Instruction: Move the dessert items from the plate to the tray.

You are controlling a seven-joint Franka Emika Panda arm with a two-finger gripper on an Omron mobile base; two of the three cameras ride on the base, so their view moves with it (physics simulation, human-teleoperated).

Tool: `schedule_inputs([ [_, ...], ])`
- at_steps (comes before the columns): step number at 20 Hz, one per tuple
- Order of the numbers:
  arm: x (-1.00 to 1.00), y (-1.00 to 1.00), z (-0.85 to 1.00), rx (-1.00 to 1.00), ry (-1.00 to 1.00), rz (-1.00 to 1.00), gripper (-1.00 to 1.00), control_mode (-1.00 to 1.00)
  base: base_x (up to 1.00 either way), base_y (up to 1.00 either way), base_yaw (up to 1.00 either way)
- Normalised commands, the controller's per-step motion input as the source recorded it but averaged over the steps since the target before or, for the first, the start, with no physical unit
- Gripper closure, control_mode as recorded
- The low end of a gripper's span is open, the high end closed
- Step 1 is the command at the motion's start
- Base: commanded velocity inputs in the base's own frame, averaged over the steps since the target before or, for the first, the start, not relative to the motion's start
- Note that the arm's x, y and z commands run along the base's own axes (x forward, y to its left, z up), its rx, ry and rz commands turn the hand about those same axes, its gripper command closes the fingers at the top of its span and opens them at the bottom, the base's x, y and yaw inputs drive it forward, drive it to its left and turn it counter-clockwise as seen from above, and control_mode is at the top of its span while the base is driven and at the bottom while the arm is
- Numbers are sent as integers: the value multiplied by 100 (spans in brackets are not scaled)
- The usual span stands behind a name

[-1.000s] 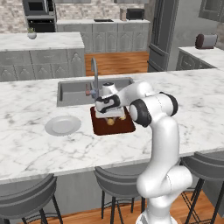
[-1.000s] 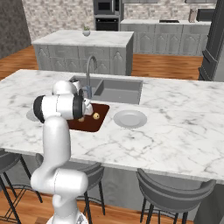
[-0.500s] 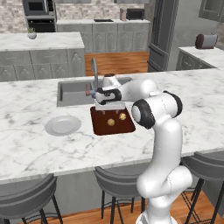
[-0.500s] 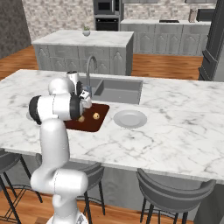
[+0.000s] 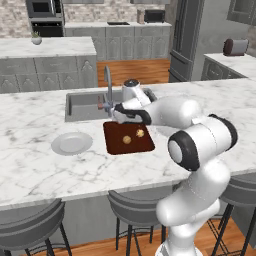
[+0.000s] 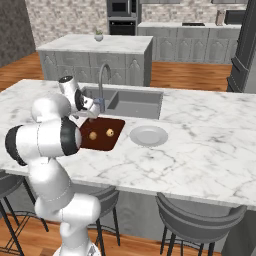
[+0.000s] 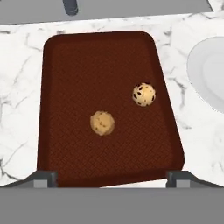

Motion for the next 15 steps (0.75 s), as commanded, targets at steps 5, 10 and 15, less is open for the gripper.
schedule_inputs([
  [5, -100, -31, 0, -2, -57, 1, -100, -100, 0, 0, 0],
  [10, -71, -51, 0, 1, -22, 5, -100, -100, 0, 0, 0],
  [15, -3, -53, 0, 6, 3, 8, -100, -100, 0, 0, 0],
])
